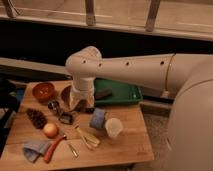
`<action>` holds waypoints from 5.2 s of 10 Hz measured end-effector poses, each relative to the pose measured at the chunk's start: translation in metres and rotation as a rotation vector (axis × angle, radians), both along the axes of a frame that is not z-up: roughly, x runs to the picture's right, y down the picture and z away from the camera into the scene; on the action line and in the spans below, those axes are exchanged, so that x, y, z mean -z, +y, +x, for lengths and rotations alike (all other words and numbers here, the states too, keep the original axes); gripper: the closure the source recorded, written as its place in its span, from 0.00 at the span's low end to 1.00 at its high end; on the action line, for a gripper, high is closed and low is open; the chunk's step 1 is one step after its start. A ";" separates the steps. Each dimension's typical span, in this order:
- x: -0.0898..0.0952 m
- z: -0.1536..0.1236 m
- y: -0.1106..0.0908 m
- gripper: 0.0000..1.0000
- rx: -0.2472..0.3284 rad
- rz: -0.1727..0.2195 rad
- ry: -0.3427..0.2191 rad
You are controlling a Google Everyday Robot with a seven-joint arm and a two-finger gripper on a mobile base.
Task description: Place fork in red bowl
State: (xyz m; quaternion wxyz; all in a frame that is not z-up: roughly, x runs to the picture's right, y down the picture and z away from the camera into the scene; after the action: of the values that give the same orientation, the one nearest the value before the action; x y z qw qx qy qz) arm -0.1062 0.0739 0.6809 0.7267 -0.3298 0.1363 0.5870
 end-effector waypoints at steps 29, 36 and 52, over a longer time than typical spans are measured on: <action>-0.083 -0.096 0.192 0.35 0.101 -0.319 -0.032; -0.094 -0.097 0.203 0.66 0.107 -0.343 -0.016; -0.073 -0.037 0.092 1.00 -0.010 -0.129 0.087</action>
State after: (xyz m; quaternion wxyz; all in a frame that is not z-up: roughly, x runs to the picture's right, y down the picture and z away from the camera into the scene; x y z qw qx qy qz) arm -0.1435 0.1664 0.7544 0.6944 -0.3510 0.2035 0.5943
